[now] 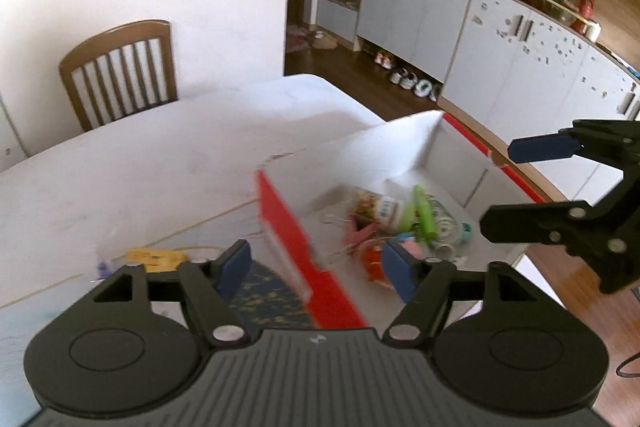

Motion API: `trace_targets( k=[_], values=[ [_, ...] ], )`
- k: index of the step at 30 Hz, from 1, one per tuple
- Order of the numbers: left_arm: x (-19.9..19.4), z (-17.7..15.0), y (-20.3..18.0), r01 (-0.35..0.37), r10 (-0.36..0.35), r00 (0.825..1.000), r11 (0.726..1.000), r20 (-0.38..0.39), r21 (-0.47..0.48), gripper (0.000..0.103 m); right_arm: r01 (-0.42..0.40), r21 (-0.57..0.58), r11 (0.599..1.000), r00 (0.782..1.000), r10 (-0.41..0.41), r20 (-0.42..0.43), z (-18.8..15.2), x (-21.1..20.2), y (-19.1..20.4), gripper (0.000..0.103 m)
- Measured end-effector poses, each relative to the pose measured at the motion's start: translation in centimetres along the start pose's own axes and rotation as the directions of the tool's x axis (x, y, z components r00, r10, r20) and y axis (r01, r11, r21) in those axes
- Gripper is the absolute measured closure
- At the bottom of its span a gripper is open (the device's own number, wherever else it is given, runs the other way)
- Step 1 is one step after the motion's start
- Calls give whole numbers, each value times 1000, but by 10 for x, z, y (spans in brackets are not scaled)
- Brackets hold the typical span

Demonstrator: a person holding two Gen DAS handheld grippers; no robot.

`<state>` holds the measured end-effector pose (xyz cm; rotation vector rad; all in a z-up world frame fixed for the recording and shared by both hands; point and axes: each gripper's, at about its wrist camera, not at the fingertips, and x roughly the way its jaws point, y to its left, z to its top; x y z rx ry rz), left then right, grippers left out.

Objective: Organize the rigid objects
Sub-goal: 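Withdraw both tools from the box back toward the table, then grasp the clear purple-filled cylinder with the left tool while the right tool grasps the yellow box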

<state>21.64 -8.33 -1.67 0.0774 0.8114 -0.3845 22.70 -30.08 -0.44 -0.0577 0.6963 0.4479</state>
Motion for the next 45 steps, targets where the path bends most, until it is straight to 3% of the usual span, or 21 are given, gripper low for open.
trace_targets(
  k=[12, 23, 33, 45],
  values=[
    [-29, -23, 100, -47, 51, 998, 995, 41, -92, 19, -41, -73, 997, 999, 40, -3, 23, 50, 90, 2],
    [-14, -40, 177, -103, 114, 992, 976, 48, -193, 11, -54, -160, 986, 997, 45, -60, 35, 108, 145, 2],
    [39, -52, 214, -171, 168, 985, 948, -34, -267, 11, -26, -217, 976, 990, -4, -139, 34, 179, 157, 3],
    [102, -59, 234, -192, 159, 979, 927, -126, -321, 11, 4, -277, 961, 966, -75, -246, 25, 254, 161, 18]
  ],
)
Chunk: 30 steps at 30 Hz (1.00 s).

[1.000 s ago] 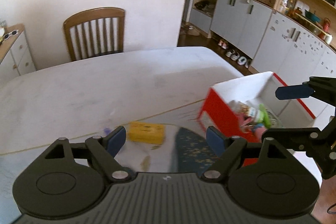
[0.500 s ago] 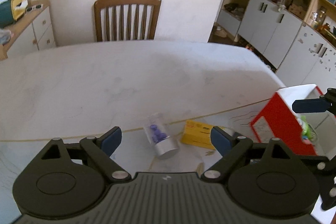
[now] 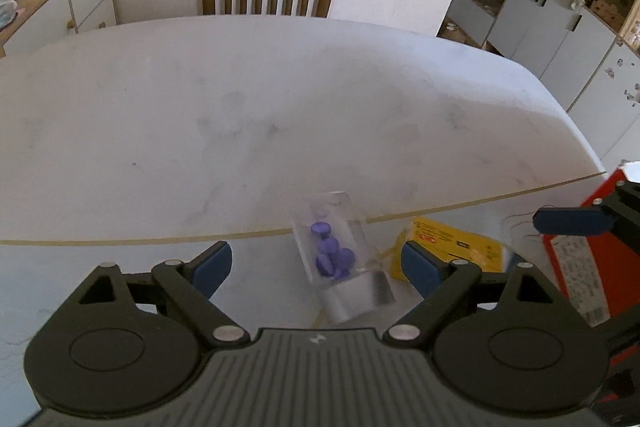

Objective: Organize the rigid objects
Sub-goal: 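Grasp the clear purple-filled cylinder with the left tool while the right tool grasps the yellow box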

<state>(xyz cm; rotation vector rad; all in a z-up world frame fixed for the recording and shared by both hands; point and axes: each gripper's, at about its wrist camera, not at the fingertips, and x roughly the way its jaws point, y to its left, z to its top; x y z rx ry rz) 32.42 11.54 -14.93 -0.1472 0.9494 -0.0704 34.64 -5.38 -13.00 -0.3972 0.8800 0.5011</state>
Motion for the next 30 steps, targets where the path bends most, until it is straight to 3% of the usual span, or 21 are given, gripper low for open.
trace_targets(
  k=[9, 12, 15, 17, 20, 24, 30],
  values=[
    [15, -5, 2, -24, 23, 999, 1000, 28, 10, 12, -8, -34, 999, 999, 6, -49, 2, 27, 4, 34],
    [14, -7, 0, -3, 2, 999, 999, 44, 34, 28, -17, -38, 999, 998, 15, -59, 3, 33, 7, 48],
    [13, -5, -2, 32, -34, 998, 999, 47, 39, 46, -16, -33, 999, 998, 14, -61, 4, 36, 8, 52],
    [12, -6, -3, 39, -41, 998, 998, 45, 42, 47, -16, -22, 1000, 998, 15, -54, 2, 35, 10, 56],
    [11, -6, -3, 43, -45, 998, 998, 47, 35, 47, -33, -10, 999, 998, 32, -56, 0, 33, 13, 73],
    [9, -5, -2, 45, -46, 998, 999, 44, 19, 49, -7, -4, 1000, 998, 6, -55, -5, 29, 19, 75],
    [0, -5, -3, 59, -60, 997, 998, 46, 28, 55, 10, 98, 995, 998, -3, -70, -13, 19, 17, 75]
  ],
)
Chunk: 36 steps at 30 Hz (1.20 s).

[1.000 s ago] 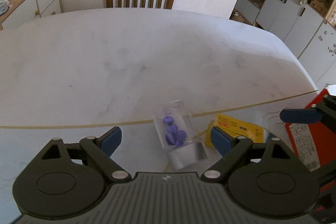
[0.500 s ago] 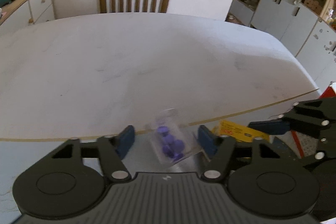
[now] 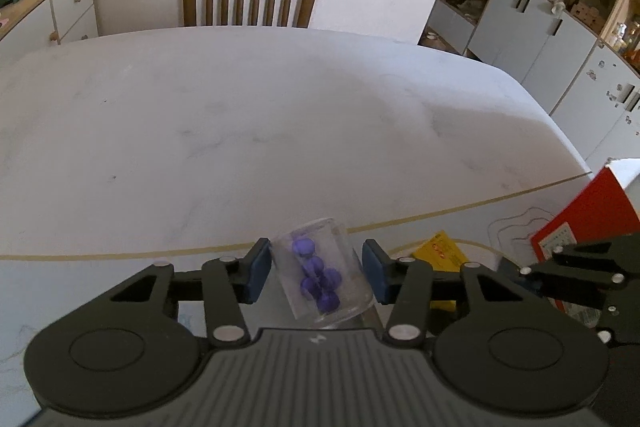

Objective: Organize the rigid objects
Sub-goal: 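Grasp the clear purple-filled cylinder with the left tool while the right tool grasps the yellow box, then carry the cylinder and yellow box with both tools into the shoebox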

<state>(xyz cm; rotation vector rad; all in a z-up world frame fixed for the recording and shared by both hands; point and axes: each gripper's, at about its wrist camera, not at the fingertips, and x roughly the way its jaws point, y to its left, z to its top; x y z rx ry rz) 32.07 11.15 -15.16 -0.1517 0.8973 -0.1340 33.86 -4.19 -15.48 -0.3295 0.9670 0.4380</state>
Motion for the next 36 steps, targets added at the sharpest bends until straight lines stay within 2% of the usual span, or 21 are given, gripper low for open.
trace_targets(
  k=[10, 19, 26, 36],
  values=[
    [-27, -17, -4, 48, -48, 999, 999, 6, -19, 59, -35, 119, 992, 999, 32, 27, -23, -47, -4, 75],
    [-66, -23, -32, 96, -96, 995, 995, 22, 14, 62, -57, 167, 984, 996, 46, 70, -42, -105, -16, 75],
    [-104, -16, -65, 129, -130, 991, 991, 44, 33, 62, -44, 204, 978, 992, 19, 122, -57, -150, -42, 75],
    [-144, 8, -143, 203, -211, 975, 974, 75, 100, 62, 12, 271, 963, 982, -62, 177, -92, -192, -112, 75]
  ],
)
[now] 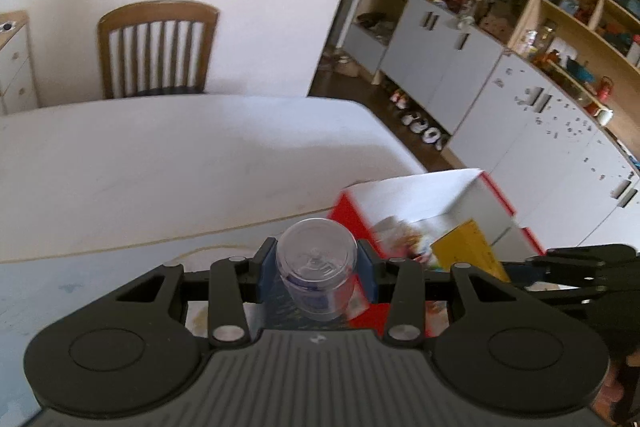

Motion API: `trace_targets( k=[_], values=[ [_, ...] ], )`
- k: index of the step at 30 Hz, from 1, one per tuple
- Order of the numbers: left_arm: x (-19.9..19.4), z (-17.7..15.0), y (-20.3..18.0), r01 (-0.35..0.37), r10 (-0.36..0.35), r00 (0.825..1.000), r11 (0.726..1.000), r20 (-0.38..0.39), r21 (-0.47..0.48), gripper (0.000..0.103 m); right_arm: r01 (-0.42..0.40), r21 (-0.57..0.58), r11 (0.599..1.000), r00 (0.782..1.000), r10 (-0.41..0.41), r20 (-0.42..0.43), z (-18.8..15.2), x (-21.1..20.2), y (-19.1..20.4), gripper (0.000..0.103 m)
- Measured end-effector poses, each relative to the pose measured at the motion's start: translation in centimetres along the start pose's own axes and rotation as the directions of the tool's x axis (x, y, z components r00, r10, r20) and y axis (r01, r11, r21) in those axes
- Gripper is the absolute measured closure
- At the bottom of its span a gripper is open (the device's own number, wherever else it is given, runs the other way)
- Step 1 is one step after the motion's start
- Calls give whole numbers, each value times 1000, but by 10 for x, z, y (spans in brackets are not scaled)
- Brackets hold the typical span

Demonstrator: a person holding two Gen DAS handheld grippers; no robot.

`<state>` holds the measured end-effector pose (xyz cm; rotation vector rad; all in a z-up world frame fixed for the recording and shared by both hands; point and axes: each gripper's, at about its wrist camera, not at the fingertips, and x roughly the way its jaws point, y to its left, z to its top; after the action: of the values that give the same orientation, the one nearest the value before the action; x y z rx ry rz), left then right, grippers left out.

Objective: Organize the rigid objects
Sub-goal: 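Carry the cylinder and yellow box with both tools into the shoebox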

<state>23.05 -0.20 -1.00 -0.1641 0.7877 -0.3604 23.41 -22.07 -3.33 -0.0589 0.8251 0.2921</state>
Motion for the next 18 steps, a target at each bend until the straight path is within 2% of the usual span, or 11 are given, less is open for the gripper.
trace_targets(
  k=[12, 18],
  values=[
    [47, 10, -99, 50, -46, 998, 994, -40, 101, 62, 81, 58, 995, 997, -81, 10, -26, -19, -88, 75],
    [82, 5, -127, 68, -56, 994, 991, -98, 119, 62, 115, 66, 991, 993, -115, -4, -31, -11, -121, 75]
  ],
)
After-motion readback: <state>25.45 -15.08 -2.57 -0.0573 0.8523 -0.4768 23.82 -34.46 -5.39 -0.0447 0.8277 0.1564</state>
